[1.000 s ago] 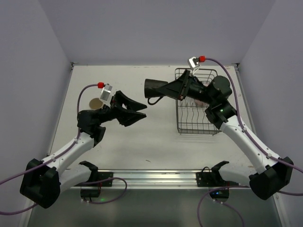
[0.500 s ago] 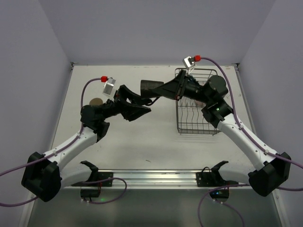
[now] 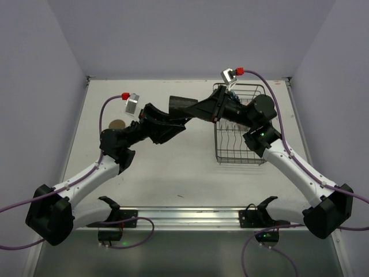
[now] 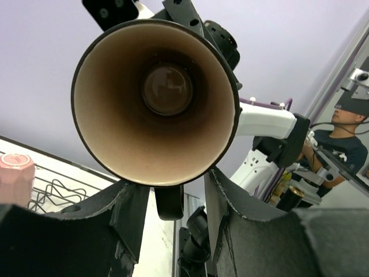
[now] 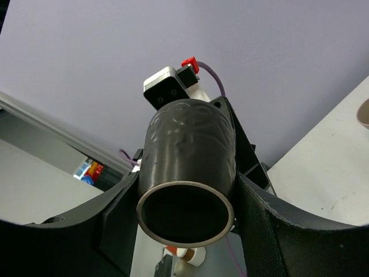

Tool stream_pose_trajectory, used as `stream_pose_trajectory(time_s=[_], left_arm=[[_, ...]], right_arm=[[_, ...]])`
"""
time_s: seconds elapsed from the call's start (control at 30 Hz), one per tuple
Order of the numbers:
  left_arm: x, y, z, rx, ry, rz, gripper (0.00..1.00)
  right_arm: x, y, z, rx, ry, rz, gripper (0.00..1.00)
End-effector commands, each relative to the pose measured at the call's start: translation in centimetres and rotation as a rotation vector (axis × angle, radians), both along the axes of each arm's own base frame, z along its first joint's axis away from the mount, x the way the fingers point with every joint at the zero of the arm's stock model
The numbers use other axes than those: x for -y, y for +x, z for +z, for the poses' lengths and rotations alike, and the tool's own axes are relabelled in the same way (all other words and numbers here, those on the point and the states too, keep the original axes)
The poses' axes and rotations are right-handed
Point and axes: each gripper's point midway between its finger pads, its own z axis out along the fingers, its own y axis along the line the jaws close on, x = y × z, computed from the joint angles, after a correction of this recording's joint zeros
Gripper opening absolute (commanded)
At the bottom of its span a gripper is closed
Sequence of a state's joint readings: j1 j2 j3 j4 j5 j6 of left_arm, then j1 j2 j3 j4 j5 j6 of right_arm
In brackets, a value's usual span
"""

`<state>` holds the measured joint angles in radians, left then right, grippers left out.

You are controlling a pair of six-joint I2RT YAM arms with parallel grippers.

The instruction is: Unload the cups from the dish rack

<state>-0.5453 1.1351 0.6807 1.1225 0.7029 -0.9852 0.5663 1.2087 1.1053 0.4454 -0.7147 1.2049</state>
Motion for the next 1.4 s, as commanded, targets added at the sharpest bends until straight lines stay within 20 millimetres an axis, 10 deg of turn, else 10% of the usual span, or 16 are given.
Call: stream_pose_trajectory(time_s=[0.0, 0.3, 0.6, 0.7, 0.73, 1.03, 1.2, 1.37], left_arm=[[-0.7, -0.2, 2.9, 0.055, -0.092, 0.045, 0.45], [-1.3, 0.1, 4.0, 0.043, -0.132, 0.081, 0.34], [-1.6, 0.7, 4.0, 0.016, -0.110, 0.128, 0.00], [-1.5, 0.8, 4.0, 0.015, -0.070, 0.146, 0.00], [-1.4, 0.9, 3.9, 0.010, -0.059, 0.149, 0.00], [-2.4, 0.1, 4.7, 0.043, 0.069, 0.202, 0.00], [-4.9, 4.2, 2.8, -0.084, 0.246, 0.407, 0.00], [-8.0, 9.1, -4.5, -0.341, 0.549, 0.644, 0.00]], right_arm=[[0.5, -0.6, 2.5, 0.073, 0.078, -0.023, 0.00], [0.4, -1.1, 2.2, 0.068, 0.071, -0.030, 0.00], [0.1, -1.7, 1.6, 0.060, 0.044, -0.020, 0.00], [0.2, -1.7, 1.3, 0.077, 0.016, -0.033, 0.45], [0.2, -1.5, 0.9, 0.062, -0.002, -0.044, 0.98], [0.4, -2.7, -0.6, 0.123, -0.034, 0.014, 0.99], [1.2, -2.1, -5.0, 0.054, -0.189, -0.032, 0.99], [5.6, 2.1, -11.5, -0.085, -0.535, -0.390, 0.99]])
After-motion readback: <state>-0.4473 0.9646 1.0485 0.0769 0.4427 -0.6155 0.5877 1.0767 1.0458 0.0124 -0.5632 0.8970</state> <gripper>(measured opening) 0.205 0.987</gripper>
